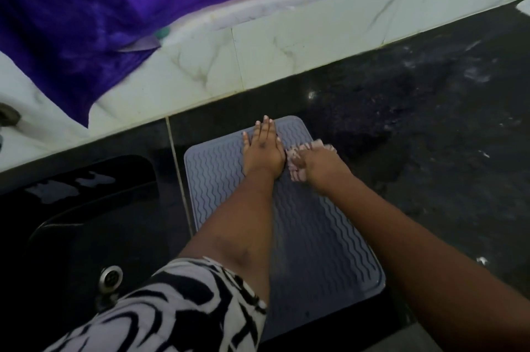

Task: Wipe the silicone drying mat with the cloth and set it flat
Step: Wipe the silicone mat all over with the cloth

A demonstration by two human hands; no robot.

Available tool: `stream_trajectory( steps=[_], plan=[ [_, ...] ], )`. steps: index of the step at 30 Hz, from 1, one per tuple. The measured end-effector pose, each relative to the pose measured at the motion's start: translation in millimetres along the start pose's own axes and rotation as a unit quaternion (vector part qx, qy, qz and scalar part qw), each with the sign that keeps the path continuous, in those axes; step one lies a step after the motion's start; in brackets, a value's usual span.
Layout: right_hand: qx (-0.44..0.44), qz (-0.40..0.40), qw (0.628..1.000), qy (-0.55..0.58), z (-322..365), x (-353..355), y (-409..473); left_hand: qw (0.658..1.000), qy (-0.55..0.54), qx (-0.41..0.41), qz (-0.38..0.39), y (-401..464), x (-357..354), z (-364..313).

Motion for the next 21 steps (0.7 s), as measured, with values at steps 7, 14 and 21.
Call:
stream_trajectory(
  steps=[7,14,21],
  plan=[
    [-0.022,0.174,0.984,-0.023,-21.6,-29.5,-115.9,0.993,0.099,0.029,0.052,-4.1,4.8,-9.2],
    [-0.011,-0.050,0.993,0.107,-36.4,14.5,-51.3,0.998,-0.009,0.012,-0.062,-27.3,43.2,-44.2],
    [0.039,-0.014,0.997,-0.064,-17.6,-70.8,-74.8,0.998,-0.037,-0.039,-0.035,-111.8,-9.9,-19.5]
  ],
)
Point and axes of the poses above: each hand's wrist, its own y-axis towards the middle knuckle, its own x-axis out of the back of the hand, z = x × y, the point moved 7 cm from there along y, towards the middle knuckle, and after that the axes turned 4 degrees about -y, right-handed, at the moved point
